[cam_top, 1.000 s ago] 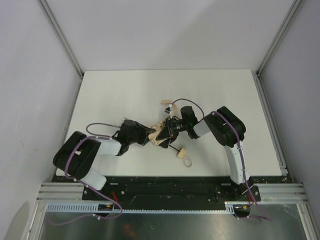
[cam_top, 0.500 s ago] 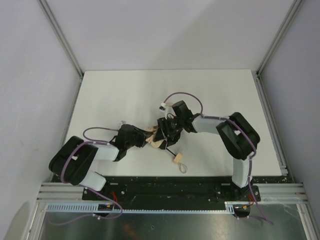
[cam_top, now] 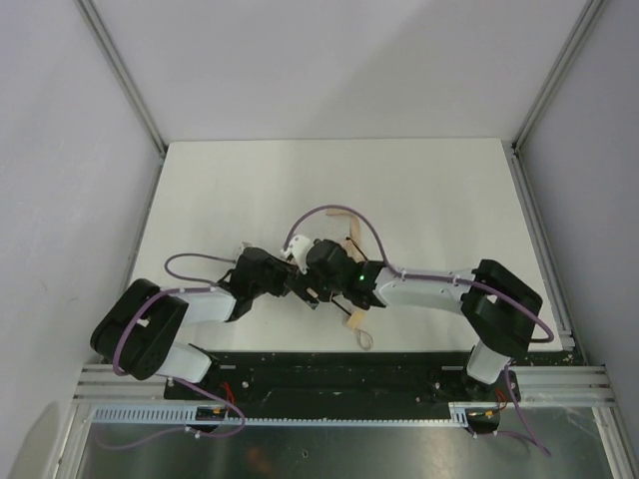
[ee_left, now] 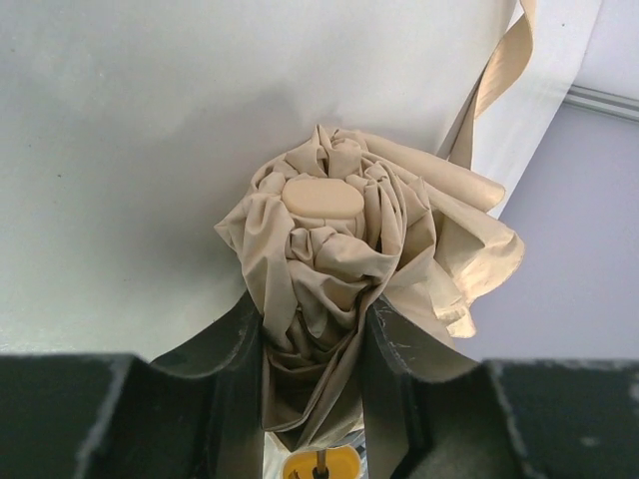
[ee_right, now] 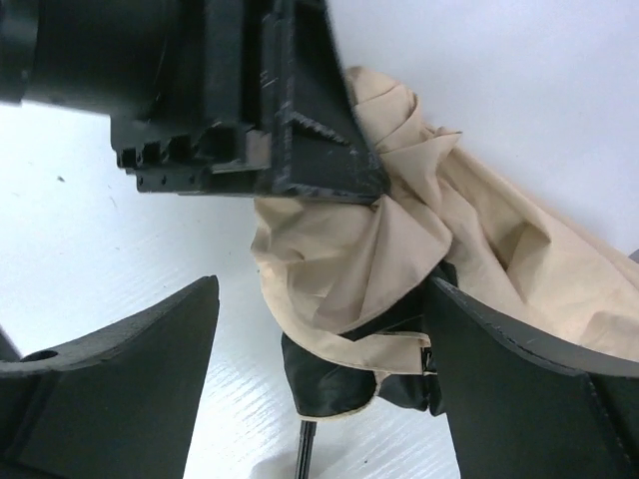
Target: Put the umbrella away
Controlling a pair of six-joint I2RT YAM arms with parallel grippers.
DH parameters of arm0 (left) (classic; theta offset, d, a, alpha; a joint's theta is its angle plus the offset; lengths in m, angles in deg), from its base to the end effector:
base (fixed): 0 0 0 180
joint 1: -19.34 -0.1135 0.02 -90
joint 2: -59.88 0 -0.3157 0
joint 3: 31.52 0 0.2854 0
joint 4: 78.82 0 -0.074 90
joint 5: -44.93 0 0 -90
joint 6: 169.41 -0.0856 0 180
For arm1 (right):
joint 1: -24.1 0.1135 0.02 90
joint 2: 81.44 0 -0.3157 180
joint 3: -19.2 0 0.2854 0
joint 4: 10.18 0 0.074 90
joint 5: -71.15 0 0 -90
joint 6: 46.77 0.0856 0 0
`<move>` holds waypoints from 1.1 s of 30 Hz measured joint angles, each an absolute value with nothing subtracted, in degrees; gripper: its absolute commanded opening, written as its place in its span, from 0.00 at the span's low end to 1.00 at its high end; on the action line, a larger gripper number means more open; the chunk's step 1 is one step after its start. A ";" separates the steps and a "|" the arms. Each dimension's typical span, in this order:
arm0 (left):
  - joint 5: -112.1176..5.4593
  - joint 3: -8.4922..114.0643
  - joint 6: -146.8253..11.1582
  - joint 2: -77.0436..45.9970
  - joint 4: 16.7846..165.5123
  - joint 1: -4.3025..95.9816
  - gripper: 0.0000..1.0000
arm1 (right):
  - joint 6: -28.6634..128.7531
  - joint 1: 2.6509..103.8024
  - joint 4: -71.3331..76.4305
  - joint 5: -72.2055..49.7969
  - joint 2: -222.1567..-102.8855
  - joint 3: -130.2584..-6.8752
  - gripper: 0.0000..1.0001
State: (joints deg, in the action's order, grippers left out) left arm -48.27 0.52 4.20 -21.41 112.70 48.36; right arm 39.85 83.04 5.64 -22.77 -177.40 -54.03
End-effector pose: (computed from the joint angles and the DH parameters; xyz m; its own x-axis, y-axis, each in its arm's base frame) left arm 0.2466 -0.1422 0.1118 -0.5793 -0.8133 -0.0541 -0.4736 0.3898 -0.7898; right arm 0.2324 0.3745 0.2179 -0.2722 -0.5660 -0.7782 -0.8446 0.5281 -0.0886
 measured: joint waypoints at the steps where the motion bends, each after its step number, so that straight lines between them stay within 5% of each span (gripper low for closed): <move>1: -48.29 0.93 4.20 -21.41 111.92 48.36 0.00 | 38.48 84.50 4.59 -25.22 -177.88 -53.27 0.83; 9: -48.36 4.76 4.46 -21.41 104.27 48.36 0.00 | 31.81 90.36 -2.87 -38.35 -186.19 -50.97 0.69; 15: -48.49 5.85 5.01 -21.44 101.49 48.36 0.00 | 30.17 92.26 -10.10 -49.70 -191.19 -50.67 0.11; 17: -48.51 5.92 5.14 -21.41 101.23 48.36 0.01 | 30.02 92.52 -10.82 -50.96 -191.39 -50.45 0.03; 18: -48.47 5.96 5.16 -21.41 101.12 48.36 0.07 | 30.26 92.39 -10.93 -50.64 -191.37 -50.36 0.01; 22: -48.01 6.05 5.07 -20.78 100.25 48.31 0.59 | 32.66 89.68 -11.74 -43.27 -189.91 -48.96 0.00; 25: -48.16 5.92 4.07 -19.29 98.56 48.01 0.82 | 36.20 84.68 -13.90 -31.14 -187.79 -46.47 0.00; 28: -48.31 5.63 2.47 -15.64 96.14 46.87 0.97 | 40.09 78.16 -15.96 -18.16 -187.59 -45.66 0.00; 33: -48.27 4.56 -0.32 -7.69 94.72 44.33 0.99 | 49.80 67.28 -21.73 7.00 -191.72 -46.06 0.00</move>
State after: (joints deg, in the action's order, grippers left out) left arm -48.27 4.56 -0.32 -7.69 94.72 44.33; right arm 49.80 67.28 -21.73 7.00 -191.72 -46.06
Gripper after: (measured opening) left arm 0.987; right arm 0.401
